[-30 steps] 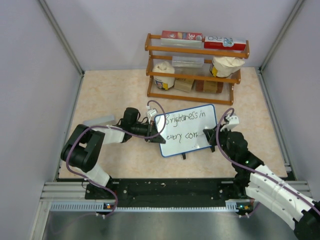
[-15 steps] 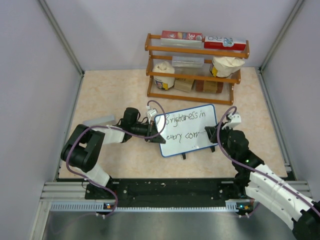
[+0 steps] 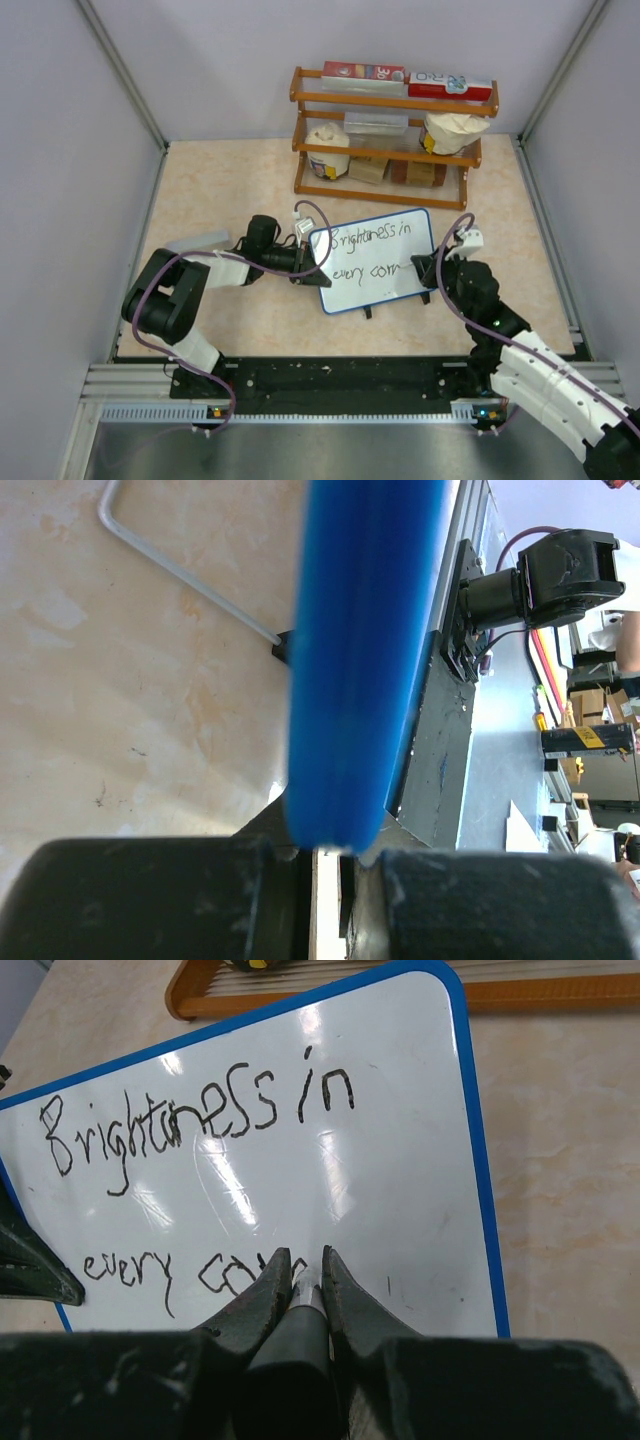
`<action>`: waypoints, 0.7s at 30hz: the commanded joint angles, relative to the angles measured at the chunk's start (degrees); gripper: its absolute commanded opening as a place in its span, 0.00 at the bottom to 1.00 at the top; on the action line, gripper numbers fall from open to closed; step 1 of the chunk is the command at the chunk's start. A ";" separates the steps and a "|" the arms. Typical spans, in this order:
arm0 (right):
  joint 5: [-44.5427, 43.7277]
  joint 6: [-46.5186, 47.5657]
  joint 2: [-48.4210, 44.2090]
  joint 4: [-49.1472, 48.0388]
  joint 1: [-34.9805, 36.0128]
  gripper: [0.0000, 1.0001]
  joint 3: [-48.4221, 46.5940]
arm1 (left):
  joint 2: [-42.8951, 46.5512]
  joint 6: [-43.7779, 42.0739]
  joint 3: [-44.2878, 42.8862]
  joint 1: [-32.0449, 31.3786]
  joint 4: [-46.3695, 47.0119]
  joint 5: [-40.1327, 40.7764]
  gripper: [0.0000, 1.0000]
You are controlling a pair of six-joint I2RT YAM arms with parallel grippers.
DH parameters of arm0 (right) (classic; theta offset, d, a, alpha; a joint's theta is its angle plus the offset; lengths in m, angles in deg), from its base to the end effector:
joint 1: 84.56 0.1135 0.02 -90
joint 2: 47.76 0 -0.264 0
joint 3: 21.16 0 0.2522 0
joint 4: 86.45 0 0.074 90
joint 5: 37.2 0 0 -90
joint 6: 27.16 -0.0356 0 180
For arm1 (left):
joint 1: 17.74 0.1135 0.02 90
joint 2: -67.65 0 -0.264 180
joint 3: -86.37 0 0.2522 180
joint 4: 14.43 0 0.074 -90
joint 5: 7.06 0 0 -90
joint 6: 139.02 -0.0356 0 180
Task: Write a sentence on the whiteboard
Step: Write with the whiteboard marker on the whiteboard.
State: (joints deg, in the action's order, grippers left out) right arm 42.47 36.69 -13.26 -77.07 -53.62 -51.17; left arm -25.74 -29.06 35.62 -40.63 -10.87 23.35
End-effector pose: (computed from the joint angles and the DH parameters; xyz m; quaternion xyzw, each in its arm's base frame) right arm 0.1403 0.0766 0.2172 0.0227 0.7857 0.2312 0.5733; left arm 0.2576 -0.1421 0.1482 0.2336 0.7778 -0.5539 0.1834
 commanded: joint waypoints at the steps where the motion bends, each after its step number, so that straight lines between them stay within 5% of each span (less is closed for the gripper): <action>1: 0.66 0.40 -1.54 2.18 -0.62 0.00 -0.10 | -1.10 -0.54 0.69 1.01 -0.89 7.39 0.00; 21: 1.45 1.10 -5.85 2.98 -0.70 0.00 -4.13 | -1.01 -0.63 0.69 1.01 -0.89 7.47 0.00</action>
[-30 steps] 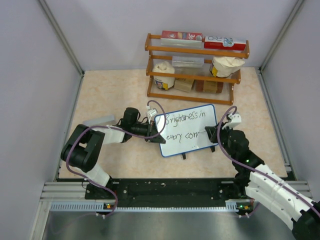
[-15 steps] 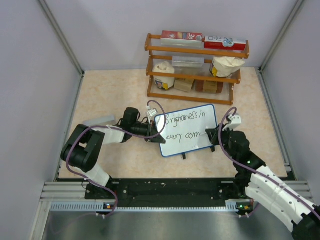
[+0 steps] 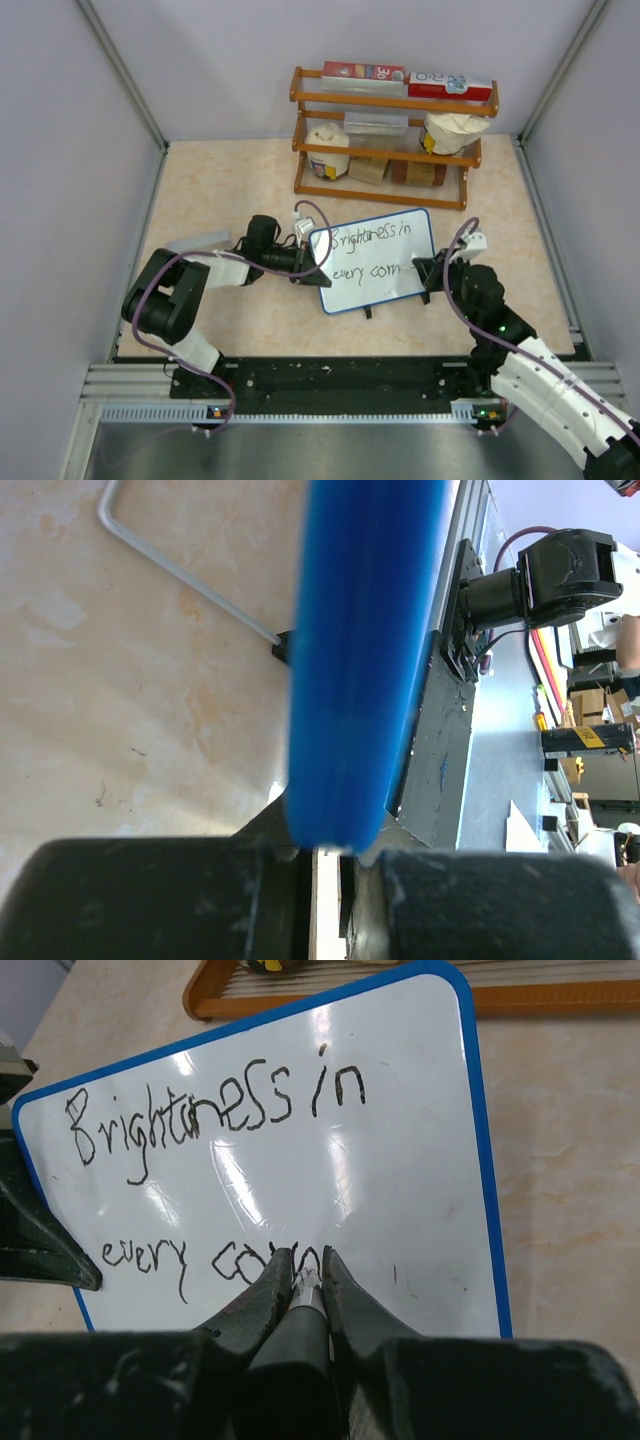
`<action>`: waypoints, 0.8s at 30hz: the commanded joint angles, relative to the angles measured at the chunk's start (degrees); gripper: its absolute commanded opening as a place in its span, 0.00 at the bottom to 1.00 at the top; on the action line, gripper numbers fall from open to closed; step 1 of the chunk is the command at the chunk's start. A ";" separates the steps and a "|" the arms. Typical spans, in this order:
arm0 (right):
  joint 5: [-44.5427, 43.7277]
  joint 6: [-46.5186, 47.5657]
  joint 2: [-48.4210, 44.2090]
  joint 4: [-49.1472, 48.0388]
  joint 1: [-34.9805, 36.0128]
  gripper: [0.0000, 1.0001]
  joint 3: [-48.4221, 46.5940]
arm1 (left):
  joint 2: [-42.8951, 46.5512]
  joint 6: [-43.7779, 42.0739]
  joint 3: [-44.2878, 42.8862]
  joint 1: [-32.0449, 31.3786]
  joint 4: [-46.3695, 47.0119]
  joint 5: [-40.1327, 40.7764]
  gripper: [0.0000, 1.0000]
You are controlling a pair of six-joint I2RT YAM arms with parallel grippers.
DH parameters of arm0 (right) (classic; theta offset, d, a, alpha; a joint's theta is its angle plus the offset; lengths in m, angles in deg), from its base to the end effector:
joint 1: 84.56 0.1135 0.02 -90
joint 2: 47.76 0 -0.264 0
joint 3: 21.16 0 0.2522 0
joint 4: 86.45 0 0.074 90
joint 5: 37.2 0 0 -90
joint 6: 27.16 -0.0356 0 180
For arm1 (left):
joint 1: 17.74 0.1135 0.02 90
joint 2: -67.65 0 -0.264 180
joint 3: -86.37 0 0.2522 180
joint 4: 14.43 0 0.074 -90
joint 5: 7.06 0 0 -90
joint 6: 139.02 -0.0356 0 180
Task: Write a sentence on the whiteboard
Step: Write with the whiteboard marker on the whiteboard.
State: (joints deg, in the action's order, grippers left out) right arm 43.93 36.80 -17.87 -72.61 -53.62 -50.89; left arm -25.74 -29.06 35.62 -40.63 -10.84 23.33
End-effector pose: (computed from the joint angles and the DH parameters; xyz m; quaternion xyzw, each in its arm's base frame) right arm 0.1308 0.0720 0.2179 0.0140 0.7870 0.2392 0.5686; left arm 0.2576 -0.1421 0.1482 0.2337 0.7776 -0.5540 0.1835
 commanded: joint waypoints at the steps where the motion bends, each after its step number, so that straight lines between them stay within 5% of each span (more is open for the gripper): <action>1: -0.54 1.17 -0.98 -1.66 -0.62 0.00 -4.69 | -1.10 -0.63 0.61 1.01 -0.99 7.41 0.00; 24: -0.45 1.35 4.83 -4.03 -1.32 0.00 -2.58 | -1.10 -0.54 0.69 1.01 -1.00 7.32 0.00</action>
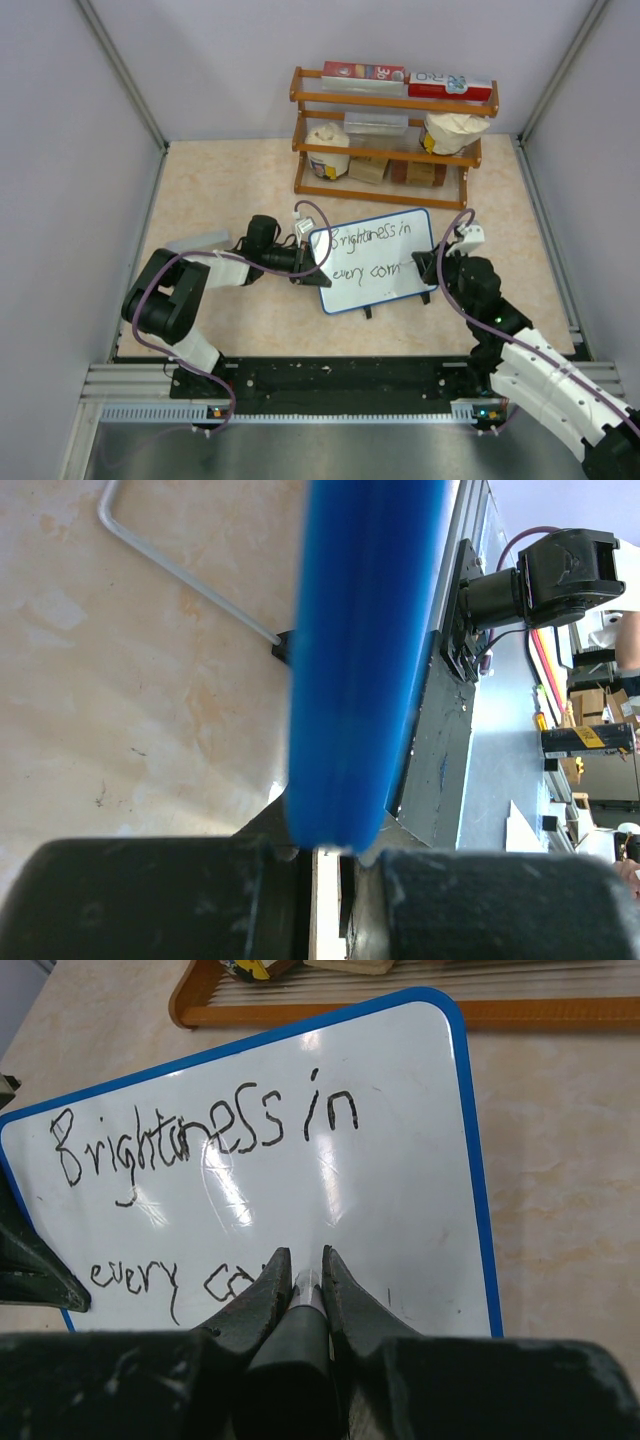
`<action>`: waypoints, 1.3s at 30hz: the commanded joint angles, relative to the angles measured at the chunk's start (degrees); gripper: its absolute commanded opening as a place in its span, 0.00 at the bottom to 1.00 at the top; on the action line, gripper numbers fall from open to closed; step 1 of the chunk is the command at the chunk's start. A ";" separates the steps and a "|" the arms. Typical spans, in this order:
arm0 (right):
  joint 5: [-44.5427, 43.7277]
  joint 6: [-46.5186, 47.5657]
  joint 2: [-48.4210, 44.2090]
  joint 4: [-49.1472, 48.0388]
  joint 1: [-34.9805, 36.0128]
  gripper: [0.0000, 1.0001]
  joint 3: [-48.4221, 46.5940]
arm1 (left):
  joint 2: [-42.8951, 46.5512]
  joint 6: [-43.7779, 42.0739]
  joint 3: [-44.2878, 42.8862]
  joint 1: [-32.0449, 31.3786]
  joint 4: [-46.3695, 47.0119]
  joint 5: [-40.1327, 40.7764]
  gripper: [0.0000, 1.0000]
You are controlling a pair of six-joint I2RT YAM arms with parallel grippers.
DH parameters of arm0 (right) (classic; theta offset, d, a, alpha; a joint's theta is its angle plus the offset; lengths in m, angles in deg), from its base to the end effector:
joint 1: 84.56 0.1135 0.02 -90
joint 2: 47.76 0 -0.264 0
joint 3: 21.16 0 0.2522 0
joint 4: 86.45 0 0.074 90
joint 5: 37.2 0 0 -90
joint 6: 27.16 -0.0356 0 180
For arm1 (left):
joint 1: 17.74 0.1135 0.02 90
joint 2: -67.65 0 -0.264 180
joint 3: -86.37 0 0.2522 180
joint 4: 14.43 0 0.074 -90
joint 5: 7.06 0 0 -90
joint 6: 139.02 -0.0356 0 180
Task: Write a sentence on the whiteboard
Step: Write with the whiteboard marker on the whiteboard.
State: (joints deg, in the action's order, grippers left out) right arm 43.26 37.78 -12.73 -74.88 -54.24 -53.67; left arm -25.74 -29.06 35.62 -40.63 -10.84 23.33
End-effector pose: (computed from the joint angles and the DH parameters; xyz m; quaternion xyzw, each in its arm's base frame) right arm 0.1425 0.0765 0.2274 0.0150 0.7873 0.2268 0.5732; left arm 0.2576 -0.1421 0.1482 0.2337 0.7776 -0.5540 0.1835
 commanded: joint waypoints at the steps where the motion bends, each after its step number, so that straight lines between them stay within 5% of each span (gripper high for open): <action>1: 0.14 0.27 -0.31 -1.50 -0.71 0.00 0.28 | -1.19 -0.54 0.61 1.01 -1.00 7.41 0.00; 39: -1.62 -1.04 0.66 -2.46 -2.90 0.00 0.37 | -1.27 -0.54 0.69 1.10 -0.91 7.23 0.00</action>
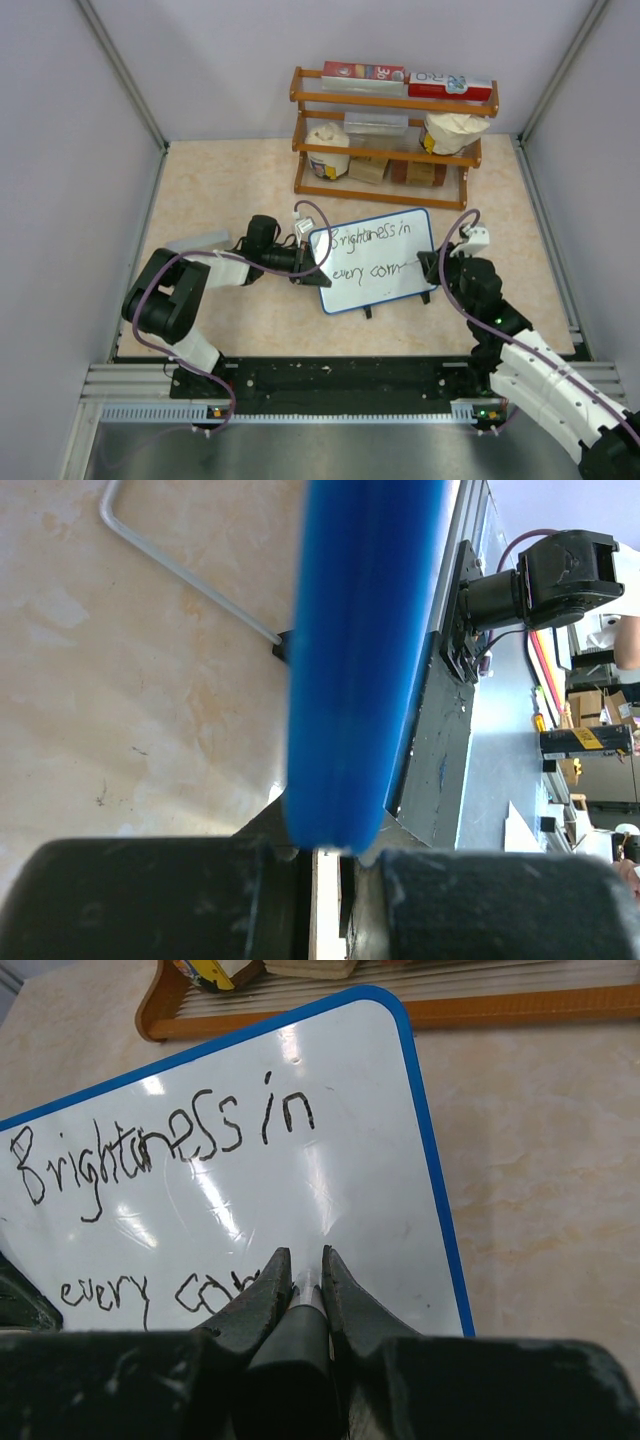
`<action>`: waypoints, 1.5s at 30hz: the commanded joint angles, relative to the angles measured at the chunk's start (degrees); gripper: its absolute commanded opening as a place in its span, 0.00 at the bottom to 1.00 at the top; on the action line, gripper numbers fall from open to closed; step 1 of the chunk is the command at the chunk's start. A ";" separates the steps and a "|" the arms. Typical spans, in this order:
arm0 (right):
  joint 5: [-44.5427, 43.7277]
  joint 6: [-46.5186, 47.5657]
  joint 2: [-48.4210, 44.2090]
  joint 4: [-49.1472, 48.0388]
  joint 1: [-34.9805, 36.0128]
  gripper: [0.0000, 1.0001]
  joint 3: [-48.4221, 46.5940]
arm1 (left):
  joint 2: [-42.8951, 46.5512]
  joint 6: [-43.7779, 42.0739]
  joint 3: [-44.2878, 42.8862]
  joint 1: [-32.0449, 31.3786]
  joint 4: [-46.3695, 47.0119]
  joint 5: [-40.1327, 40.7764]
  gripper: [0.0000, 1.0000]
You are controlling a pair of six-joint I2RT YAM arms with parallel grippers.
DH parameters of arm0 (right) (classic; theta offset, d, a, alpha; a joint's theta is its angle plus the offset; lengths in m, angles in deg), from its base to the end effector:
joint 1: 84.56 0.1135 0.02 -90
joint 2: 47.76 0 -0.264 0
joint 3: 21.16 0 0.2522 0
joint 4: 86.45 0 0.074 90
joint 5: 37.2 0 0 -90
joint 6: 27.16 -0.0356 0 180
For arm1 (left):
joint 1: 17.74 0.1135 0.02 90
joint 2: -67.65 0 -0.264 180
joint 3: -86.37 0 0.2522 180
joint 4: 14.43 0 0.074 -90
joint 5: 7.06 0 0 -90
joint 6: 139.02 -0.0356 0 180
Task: Write a sentence on the whiteboard
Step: Write with the whiteboard marker on the whiteboard.
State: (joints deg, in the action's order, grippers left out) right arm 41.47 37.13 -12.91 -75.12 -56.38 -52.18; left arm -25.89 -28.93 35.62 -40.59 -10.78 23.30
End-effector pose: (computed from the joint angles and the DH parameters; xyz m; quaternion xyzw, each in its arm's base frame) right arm 0.1444 0.0694 0.2190 0.0429 0.7914 0.2041 0.5746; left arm 0.2578 -0.1420 0.1476 0.2323 0.7782 -0.5543 0.1823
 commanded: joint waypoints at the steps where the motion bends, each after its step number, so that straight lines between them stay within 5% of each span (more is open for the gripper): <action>1: 0.34 -0.39 0.75 -2.66 -0.68 0.00 -1.11 | -1.12 -0.67 0.61 0.97 -0.97 7.25 0.00; 45: 0.96 -1.09 -3.65 4.28 -0.67 0.00 2.05 | -1.21 -0.67 0.52 1.05 -0.97 7.25 0.00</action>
State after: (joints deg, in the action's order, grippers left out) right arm 45.07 35.16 -15.92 -72.35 -56.62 -50.23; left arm -26.00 -28.82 35.62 -40.52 -10.65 23.17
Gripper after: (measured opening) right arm 0.112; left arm 0.074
